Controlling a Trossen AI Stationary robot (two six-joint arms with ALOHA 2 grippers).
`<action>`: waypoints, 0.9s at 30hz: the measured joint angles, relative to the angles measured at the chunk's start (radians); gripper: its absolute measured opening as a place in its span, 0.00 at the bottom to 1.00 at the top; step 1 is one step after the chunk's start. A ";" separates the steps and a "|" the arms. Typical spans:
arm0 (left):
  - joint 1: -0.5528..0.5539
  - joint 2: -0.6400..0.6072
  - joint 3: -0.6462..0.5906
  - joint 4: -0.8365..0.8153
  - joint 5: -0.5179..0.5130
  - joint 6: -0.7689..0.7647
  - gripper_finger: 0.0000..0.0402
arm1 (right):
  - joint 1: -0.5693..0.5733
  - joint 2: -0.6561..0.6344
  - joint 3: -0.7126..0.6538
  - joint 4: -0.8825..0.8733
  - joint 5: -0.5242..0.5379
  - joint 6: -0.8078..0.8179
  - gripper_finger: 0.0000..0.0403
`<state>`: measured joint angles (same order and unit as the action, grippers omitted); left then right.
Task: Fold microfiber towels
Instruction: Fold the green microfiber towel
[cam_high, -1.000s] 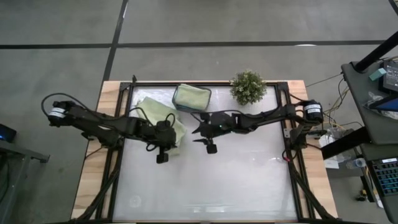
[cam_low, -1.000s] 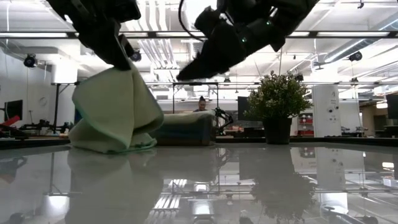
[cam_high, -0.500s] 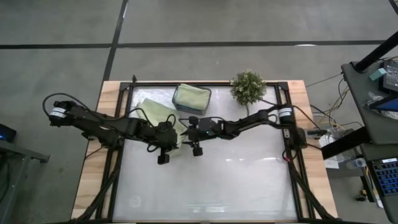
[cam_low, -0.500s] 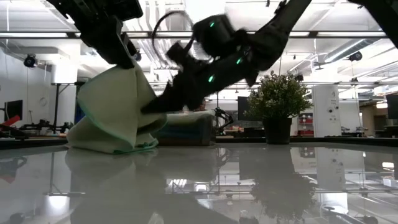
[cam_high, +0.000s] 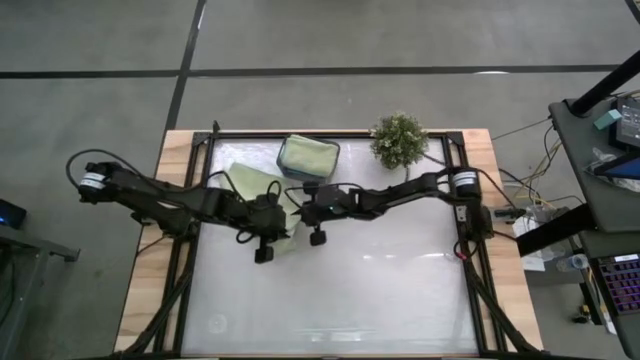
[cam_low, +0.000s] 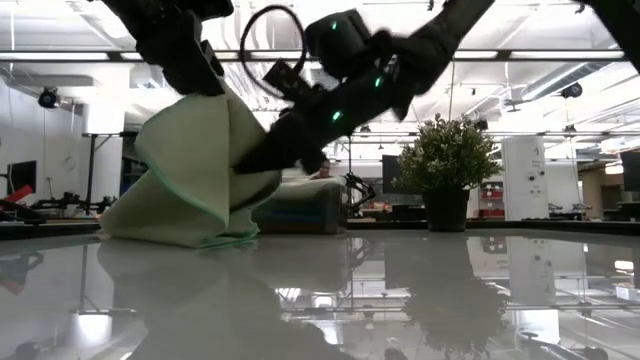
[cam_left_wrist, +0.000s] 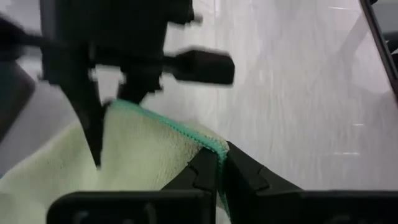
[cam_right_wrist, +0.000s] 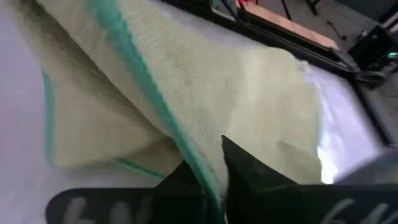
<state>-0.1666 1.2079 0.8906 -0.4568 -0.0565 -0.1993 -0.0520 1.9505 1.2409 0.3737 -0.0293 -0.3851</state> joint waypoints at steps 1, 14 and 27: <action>0.000 -0.001 0.011 -0.012 0.000 0.000 0.00 | 0.002 -0.026 -0.001 -0.048 0.017 -0.014 0.02; 0.005 -0.027 0.382 -0.147 -0.032 0.272 0.00 | 0.026 -0.534 0.131 -0.680 0.152 -0.251 0.02; 0.017 -0.047 0.482 -0.252 -0.005 0.364 0.00 | 0.025 -0.624 0.313 -1.182 0.188 -0.087 0.02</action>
<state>-0.1493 1.1609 1.3722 -0.7086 -0.0620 0.1644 -0.0269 1.3262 1.5544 -0.8084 0.1592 -0.4717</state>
